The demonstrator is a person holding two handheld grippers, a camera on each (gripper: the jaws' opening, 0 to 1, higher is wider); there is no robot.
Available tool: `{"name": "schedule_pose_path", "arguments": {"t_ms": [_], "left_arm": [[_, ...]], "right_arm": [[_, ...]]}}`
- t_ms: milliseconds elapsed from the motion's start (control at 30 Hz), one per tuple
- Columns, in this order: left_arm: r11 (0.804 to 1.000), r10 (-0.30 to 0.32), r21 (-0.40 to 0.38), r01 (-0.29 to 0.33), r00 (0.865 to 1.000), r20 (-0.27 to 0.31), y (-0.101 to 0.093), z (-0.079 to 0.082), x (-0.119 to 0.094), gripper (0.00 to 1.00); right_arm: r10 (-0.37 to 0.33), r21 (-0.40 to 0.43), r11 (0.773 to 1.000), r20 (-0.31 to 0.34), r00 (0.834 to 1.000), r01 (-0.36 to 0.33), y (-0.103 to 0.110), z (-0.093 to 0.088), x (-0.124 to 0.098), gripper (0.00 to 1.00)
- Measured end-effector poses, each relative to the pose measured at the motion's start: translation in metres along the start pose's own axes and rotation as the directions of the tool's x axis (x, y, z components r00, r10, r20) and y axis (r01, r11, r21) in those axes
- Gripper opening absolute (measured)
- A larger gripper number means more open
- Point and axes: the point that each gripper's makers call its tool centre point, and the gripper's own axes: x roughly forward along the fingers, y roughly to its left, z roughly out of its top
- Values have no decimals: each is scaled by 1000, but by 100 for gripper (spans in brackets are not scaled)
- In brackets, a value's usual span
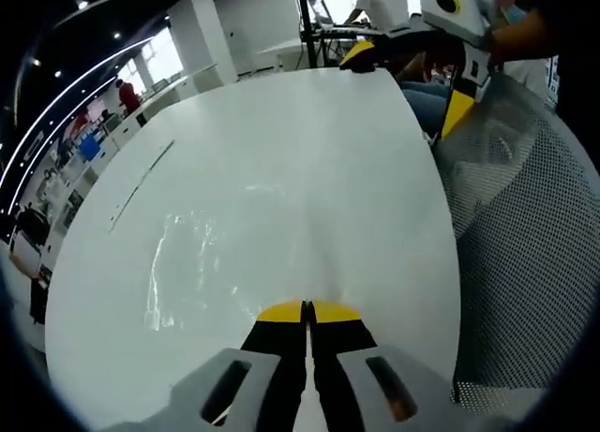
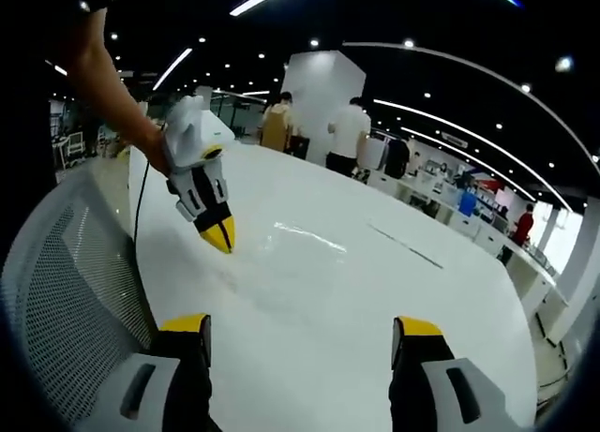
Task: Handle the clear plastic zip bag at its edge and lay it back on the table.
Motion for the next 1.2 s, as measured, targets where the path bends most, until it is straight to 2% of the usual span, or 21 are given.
{"name": "schedule_pose_path", "arguments": {"t_ms": [300,500,767,933,967,1200], "left_arm": [[999,32,-15,-32,999,32,-5,6,-19,0],[999,52,-19,-51,997,53,-8,13,-36,0],[998,65,-13,-65,996,65,-10,18,-51,0],[998,65,10,-65,995,71,-12,25,-61,0],[998,66,12,-67,995,76,-11,27,-62,0],[998,48,46,-52,996,79,-12,44,-77,0]], "right_arm": [[85,-84,993,-3,996,-85,19,22,3,78],[106,-116,988,0,994,-105,24,33,0,79],[141,-116,983,-6,990,-141,29,45,-6,77],[179,-140,975,15,984,-175,37,63,-7,73],[202,-134,971,16,979,-199,40,67,-7,71],[249,-183,951,-12,968,-247,41,86,-7,66]]}}
